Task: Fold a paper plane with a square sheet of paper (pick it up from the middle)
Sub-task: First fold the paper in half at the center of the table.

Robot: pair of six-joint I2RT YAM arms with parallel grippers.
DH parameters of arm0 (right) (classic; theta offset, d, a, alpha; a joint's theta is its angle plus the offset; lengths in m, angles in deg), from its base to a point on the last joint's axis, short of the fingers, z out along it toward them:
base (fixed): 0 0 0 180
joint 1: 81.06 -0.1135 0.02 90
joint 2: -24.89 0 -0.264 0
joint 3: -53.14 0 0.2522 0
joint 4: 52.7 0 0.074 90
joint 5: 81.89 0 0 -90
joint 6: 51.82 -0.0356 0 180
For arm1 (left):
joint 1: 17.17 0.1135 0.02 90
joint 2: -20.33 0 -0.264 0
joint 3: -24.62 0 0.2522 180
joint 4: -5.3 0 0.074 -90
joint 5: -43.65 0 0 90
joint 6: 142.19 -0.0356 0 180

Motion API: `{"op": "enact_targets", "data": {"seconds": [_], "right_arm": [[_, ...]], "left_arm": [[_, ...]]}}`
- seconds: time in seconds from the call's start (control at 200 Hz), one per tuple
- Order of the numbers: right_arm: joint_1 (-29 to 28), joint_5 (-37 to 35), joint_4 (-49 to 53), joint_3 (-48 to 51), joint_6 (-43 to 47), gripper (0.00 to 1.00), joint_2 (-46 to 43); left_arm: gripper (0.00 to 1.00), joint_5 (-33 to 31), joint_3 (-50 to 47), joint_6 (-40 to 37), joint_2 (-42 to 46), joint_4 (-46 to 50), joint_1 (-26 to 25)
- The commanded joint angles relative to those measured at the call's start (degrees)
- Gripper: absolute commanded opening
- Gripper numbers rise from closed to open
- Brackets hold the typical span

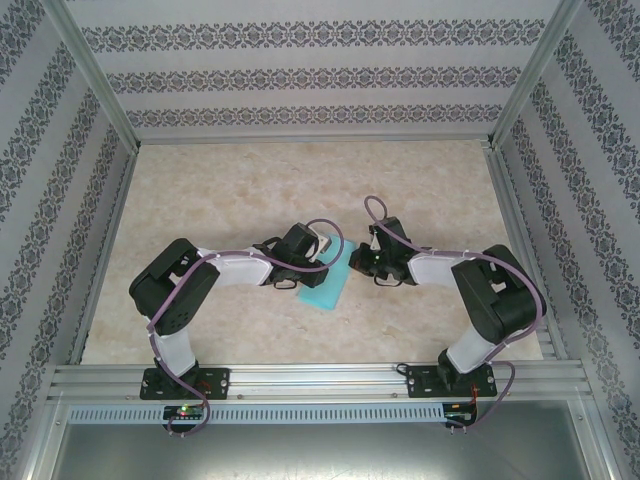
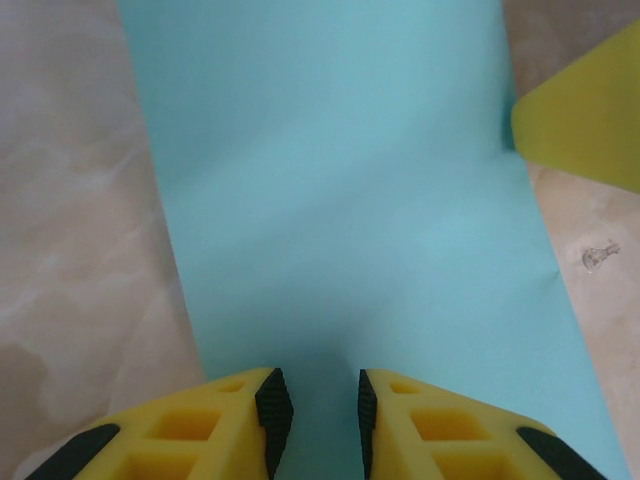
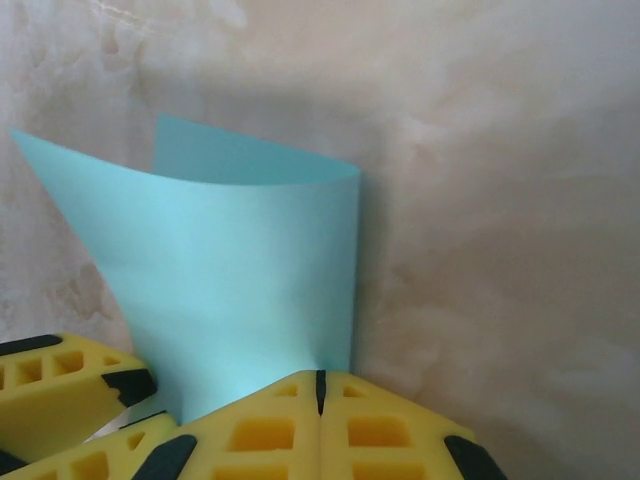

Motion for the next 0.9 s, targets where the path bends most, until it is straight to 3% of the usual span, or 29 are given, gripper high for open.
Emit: {"op": "enact_targets", "data": {"seconds": [0.0, 0.13, 0.38, 0.894], "right_arm": [[-1.97, -0.66, 1.4, -2.16, 0.82, 0.02, -3.31], [-3.57, -1.57, 1.83, -3.26, 0.42, 0.02, -4.36], [-2.67, -0.57, -1.13, -5.1, 0.64, 0.02, 3.17], [3.15, -2.67, -3.28, -3.12, 3.77, 0.02, 8.15]], "left_arm": [[0.32, -6.23, -3.21, -1.7, -5.64, 12.94, 0.19], [0.33, -5.94, -3.2, -1.64, -5.66, 13.02, 0.24], [0.33, -5.78, -2.91, -1.46, -5.57, 13.28, 0.19], [0.33, -5.25, -4.85, -1.98, -4.34, 13.61, 0.15]]}}
